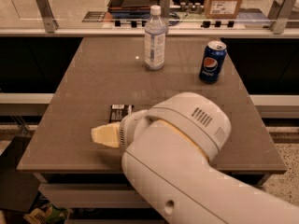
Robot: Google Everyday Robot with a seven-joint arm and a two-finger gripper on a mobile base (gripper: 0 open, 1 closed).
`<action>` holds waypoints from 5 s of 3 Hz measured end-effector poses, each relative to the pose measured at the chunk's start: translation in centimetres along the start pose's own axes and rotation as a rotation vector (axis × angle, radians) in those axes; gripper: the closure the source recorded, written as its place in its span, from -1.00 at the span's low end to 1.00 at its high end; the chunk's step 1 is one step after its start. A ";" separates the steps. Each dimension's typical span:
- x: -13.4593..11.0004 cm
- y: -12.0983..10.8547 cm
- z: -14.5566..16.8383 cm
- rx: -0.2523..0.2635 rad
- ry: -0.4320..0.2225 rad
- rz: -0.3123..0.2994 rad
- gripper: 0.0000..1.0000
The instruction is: Move rxbar chocolate near blue plastic bottle
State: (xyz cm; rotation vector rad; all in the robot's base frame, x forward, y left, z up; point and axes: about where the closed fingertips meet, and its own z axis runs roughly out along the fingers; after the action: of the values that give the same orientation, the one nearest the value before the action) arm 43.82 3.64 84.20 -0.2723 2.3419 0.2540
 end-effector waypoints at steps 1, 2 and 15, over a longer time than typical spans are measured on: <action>-0.8 -0.4 0.3 0.027 -0.023 -0.030 -1.00; -0.9 -0.2 0.2 0.019 -0.031 -0.034 -1.00; -7.1 -3.0 3.3 0.358 -0.077 -0.118 -1.00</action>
Offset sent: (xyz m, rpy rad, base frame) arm 0.0088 -0.0025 0.0027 -0.0138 -0.0380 0.0105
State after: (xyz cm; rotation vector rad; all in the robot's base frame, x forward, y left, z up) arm 51.78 2.50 86.57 -0.2183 2.2360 -0.2082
